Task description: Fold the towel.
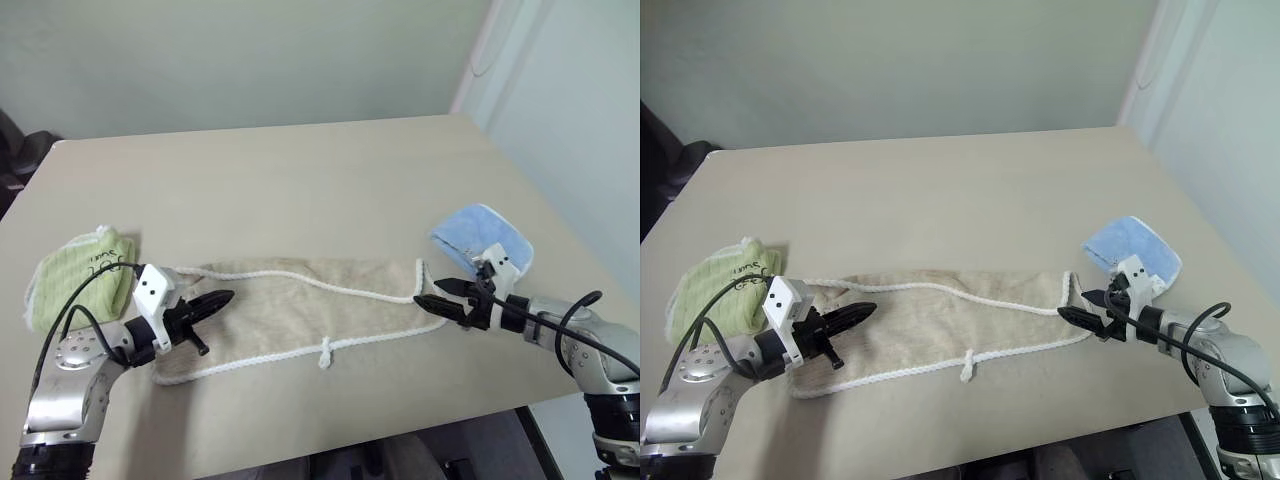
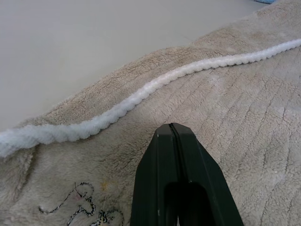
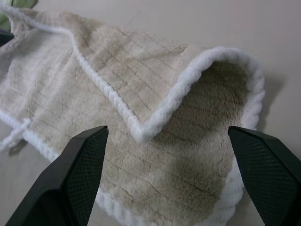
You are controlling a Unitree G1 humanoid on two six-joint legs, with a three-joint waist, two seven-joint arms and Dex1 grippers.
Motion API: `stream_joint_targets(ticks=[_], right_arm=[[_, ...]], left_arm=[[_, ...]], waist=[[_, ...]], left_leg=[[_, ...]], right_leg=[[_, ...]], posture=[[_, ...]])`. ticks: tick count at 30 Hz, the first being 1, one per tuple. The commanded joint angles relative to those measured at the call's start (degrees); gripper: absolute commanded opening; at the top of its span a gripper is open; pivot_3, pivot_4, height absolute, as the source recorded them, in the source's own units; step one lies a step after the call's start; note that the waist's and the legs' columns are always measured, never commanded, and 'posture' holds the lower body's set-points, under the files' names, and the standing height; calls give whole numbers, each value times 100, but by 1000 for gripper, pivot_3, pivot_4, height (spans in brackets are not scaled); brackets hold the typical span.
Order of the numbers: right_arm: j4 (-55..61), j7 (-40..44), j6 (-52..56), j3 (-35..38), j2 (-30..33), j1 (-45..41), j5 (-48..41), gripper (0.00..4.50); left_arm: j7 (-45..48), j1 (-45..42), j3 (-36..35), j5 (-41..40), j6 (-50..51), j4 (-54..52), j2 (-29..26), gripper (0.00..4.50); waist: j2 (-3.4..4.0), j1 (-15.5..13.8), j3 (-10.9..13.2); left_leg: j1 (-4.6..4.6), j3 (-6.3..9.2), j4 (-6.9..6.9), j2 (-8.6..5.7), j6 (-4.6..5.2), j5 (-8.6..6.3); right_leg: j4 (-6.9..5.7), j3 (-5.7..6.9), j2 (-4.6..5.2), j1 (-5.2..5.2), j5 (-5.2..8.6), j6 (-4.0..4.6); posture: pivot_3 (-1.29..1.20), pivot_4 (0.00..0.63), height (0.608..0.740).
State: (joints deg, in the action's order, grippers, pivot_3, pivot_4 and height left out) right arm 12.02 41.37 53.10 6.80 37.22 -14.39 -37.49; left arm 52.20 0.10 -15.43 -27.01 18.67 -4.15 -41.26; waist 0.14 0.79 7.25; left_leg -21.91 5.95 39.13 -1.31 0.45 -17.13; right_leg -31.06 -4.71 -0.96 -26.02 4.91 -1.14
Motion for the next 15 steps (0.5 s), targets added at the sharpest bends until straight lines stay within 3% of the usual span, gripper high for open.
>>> stream_joint_targets(ticks=[1, 15], right_arm=[[172, -235, 327, 348, -113, -279, -369, 4301], [582, -423, 243, 47, -9, -411, -51, 4301]], left_arm=[[6, -49, -67, 16, -55, -79, -46, 0], [-83, -58, -55, 15, -12, -132, -20, 0]], waist=[[0, 0, 0], [0, -14, 0]], left_leg=[[0, 0, -1, 0, 1, 0], [-2, 3, -3, 0, 0, -1]], right_leg=[[0, 0, 0, -1, 0, 0], [-2, 0, 0, -4, -2, 4]], posture=[[0, 150, 740], [0, 150, 740]])
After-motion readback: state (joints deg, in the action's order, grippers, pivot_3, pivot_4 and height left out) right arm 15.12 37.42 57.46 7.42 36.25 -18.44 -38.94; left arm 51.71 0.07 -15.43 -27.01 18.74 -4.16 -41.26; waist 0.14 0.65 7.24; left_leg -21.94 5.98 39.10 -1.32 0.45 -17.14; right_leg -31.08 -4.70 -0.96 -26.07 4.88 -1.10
